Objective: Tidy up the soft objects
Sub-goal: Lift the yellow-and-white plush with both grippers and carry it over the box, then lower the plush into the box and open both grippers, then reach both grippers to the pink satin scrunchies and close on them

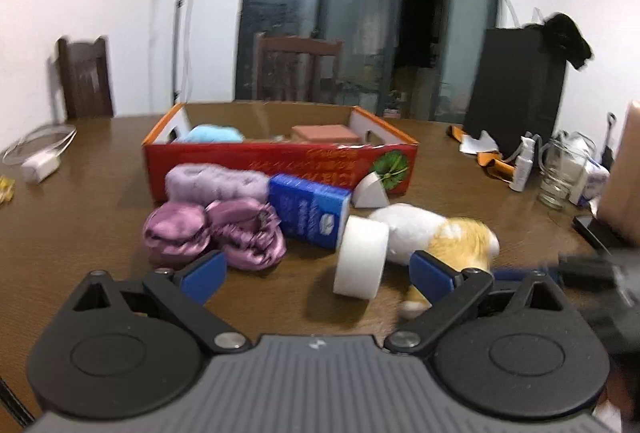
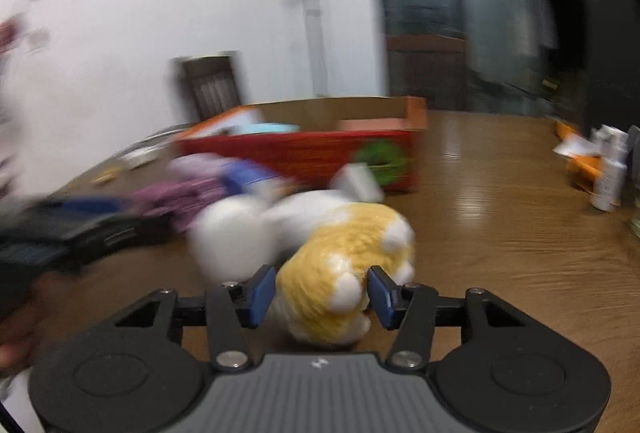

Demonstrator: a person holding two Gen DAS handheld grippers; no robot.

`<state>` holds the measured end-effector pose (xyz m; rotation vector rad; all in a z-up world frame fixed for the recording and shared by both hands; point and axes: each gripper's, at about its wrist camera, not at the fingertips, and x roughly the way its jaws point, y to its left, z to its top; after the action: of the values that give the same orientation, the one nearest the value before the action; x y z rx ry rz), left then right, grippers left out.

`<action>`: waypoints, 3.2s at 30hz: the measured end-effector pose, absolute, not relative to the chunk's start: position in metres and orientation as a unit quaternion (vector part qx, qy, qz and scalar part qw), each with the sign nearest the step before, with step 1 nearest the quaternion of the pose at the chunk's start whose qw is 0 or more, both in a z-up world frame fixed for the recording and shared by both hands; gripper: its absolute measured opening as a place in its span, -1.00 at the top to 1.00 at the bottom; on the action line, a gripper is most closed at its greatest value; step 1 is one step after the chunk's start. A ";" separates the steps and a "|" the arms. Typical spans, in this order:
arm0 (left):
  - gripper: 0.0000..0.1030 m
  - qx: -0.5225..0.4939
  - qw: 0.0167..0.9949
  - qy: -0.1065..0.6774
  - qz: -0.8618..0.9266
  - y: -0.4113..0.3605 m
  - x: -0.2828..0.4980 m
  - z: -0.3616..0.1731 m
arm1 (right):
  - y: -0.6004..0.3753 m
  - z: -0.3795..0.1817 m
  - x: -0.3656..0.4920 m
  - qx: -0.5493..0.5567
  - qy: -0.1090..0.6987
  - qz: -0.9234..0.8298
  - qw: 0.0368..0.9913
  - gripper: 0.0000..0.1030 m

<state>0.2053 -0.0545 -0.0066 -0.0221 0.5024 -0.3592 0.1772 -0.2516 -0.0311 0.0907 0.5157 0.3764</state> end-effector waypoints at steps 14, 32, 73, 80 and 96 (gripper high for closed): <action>-0.11 -0.142 0.900 0.329 -0.247 -0.076 0.217 -0.029 | -0.326 -0.036 0.241 0.192 0.259 0.189 0.928 -0.16; -0.31 -0.185 0.868 0.371 -0.274 -0.070 0.228 -0.035 | -0.331 -0.050 0.181 0.266 0.252 0.177 0.913 0.05; 0.07 -0.142 0.892 0.327 -0.279 -0.098 0.425 0.027 | -0.308 0.034 0.418 0.101 0.249 0.118 0.956 0.04; -0.26 -0.033 0.939 0.243 -0.243 -0.058 0.352 0.079 | -0.310 0.074 0.361 0.066 0.210 0.135 0.966 -0.18; -0.84 0.027 0.972 0.188 -0.138 0.008 0.203 0.069 | -0.269 0.078 0.194 0.028 0.163 0.157 0.974 -0.48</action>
<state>0.2030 0.0082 0.0686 0.0541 0.3790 -0.2784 0.1940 -0.2690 0.0784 0.0563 0.3287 0.3166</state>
